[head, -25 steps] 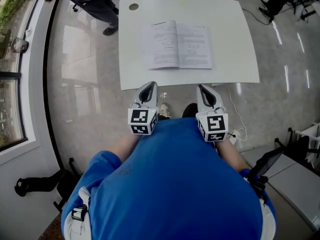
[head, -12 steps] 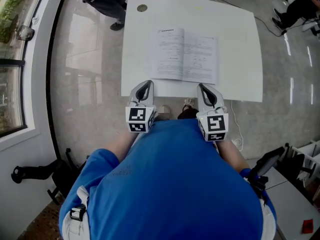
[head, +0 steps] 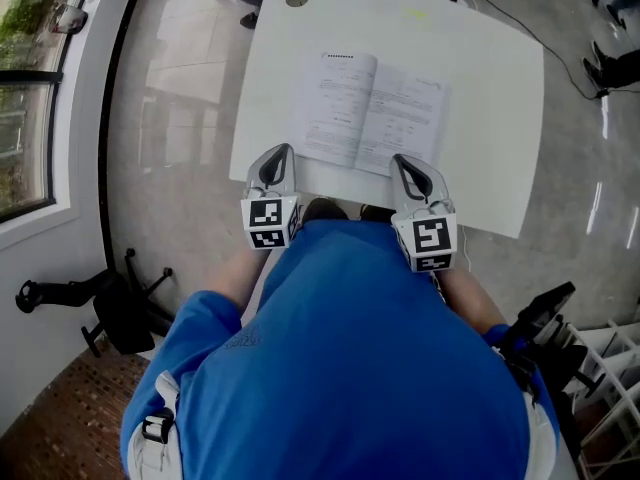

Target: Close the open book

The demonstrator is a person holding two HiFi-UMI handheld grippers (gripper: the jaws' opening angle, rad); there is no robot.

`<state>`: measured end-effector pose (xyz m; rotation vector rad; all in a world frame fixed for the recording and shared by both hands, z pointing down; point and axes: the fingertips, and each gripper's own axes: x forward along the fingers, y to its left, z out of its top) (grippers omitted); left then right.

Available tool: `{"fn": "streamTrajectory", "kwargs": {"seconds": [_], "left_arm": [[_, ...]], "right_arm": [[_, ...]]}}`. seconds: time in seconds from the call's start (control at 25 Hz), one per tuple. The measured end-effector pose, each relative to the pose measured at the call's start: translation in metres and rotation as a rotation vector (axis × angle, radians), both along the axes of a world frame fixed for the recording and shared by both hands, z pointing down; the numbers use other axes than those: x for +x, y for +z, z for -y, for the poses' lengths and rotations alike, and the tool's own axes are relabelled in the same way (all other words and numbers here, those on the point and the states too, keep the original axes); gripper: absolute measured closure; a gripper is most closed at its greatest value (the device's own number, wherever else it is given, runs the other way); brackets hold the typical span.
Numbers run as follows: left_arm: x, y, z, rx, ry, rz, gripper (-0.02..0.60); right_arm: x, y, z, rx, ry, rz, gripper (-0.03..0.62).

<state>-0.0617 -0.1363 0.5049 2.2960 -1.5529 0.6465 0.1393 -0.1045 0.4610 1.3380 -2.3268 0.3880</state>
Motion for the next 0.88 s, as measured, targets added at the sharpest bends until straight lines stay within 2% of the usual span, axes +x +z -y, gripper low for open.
{"fn": "streamTrajectory", "kwargs": {"seconds": [0.16,0.36,0.88], "left_arm": [[-0.010,0.011,-0.002,-0.008,-0.036,0.046,0.575],[-0.023,0.025,-0.006,-0.038,-0.006,0.082,0.575],[-0.031,0.064,-0.013,-0.040,0.221,0.220,0.574]], "right_arm": [[-0.001,0.013,0.006,-0.034,-0.055,0.000,0.592],[-0.016,0.020,0.012,-0.065,-0.072,-0.020,0.591],[-0.058,0.049,0.023,-0.135,-0.071,-0.049,0.591]]}}
